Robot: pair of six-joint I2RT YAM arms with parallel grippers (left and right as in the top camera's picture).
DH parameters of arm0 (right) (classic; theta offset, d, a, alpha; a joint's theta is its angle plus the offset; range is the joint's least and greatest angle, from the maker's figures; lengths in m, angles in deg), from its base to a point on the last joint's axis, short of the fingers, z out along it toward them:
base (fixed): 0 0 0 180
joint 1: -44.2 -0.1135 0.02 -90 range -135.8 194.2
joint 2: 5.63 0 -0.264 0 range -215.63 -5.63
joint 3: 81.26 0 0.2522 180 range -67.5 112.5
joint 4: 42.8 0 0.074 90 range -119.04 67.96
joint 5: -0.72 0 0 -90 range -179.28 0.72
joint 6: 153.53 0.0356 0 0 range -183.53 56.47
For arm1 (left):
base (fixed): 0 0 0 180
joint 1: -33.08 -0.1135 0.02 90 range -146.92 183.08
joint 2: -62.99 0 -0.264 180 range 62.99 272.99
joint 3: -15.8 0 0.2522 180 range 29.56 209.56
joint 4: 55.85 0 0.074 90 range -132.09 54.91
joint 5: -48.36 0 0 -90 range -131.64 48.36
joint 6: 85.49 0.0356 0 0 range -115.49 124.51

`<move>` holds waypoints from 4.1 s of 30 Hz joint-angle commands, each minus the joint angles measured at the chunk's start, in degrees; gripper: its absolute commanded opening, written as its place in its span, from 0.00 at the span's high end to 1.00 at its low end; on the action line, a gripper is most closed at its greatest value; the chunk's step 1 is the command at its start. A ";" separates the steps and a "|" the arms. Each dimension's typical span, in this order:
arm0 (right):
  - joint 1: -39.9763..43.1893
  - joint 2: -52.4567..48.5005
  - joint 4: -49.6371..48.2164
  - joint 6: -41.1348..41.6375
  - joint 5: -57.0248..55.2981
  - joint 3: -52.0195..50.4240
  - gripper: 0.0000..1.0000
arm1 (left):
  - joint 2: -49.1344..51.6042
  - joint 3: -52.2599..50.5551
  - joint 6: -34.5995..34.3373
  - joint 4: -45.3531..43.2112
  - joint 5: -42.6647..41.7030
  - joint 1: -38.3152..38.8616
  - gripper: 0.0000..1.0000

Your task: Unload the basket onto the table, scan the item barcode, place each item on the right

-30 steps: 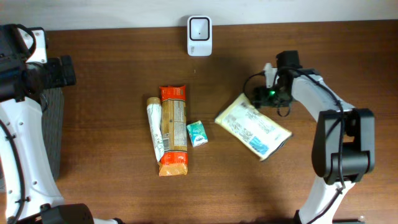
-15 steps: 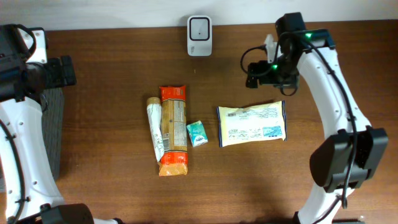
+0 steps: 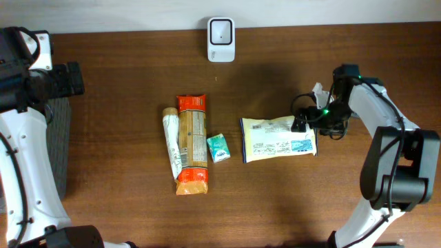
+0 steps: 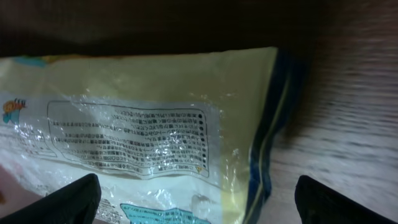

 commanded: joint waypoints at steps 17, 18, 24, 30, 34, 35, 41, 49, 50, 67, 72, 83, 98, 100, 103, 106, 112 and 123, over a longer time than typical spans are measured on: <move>-7.67 -14.14 -7.61 -3.41 7.72 -3.85 0.61 | 0.15 0.35 -0.52 -0.15 -0.24 -0.07 0.01; -7.67 -14.14 -7.58 -3.39 7.74 -3.85 0.67 | 0.15 0.35 -0.52 -0.17 -0.24 -0.07 0.01; -7.61 -13.55 -3.82 -0.42 9.84 -1.36 0.96 | 0.15 0.35 -0.50 -0.15 -0.24 -0.07 0.01; -6.91 -0.07 4.87 -0.42 16.06 6.58 0.96 | 0.15 0.35 -0.52 -0.15 -0.24 -0.07 0.01; -4.00 13.77 5.01 0.70 23.08 6.88 0.96 | 0.15 0.35 -0.52 -0.15 -0.24 -0.07 0.01; -3.28 16.48 5.03 1.20 24.41 6.88 0.96 | 0.15 0.35 -0.52 -0.15 -0.24 -0.07 0.01; -2.34 20.83 5.05 12.37 22.86 6.86 0.96 | 0.15 0.35 -0.50 -0.15 -0.24 -0.07 0.01; -2.71 19.41 2.82 18.08 27.63 5.62 0.96 | 0.15 0.35 -0.52 -0.15 -0.24 -0.07 0.01; -3.06 18.29 1.95 18.29 26.14 3.67 0.96 | 0.15 0.35 -0.52 -0.15 -0.24 -0.07 0.01; -0.76 10.43 13.29 7.61 -2.51 8.81 0.08 | 0.15 0.35 -0.52 -0.15 -0.24 -0.07 0.01; -5.46 10.38 12.24 29.92 -1.31 6.99 0.12 | 0.15 0.35 -0.52 -0.15 -0.24 -0.07 0.01; -11.43 6.95 12.94 57.61 -10.10 6.73 0.01 | 0.15 0.35 -0.52 -0.13 -0.24 -0.07 0.01; -19.04 4.72 -2.62 74.62 -17.73 -9.31 0.14 | 0.15 0.35 -0.52 -0.11 -0.22 -0.07 0.01; -19.04 4.31 -3.13 74.62 -17.73 -9.33 0.64 | 0.15 0.35 -0.52 -0.11 -0.24 -0.07 0.01; -19.04 4.13 -3.28 74.62 -17.27 -9.33 0.91 | 0.15 0.35 -0.52 -0.11 -0.24 -0.07 0.01; -19.02 4.15 -3.06 71.97 -15.89 -9.31 0.95 | 0.15 0.35 -0.50 -0.09 -0.22 -0.04 0.01; -18.47 4.24 -0.07 38.10 -12.48 -3.06 0.50 | 0.15 0.35 -0.52 0.00 -0.24 -0.07 0.01; -9.99 2.16 11.85 -13.57 -3.58 13.35 0.02 | 0.15 0.35 -0.52 0.02 -0.24 -0.07 0.01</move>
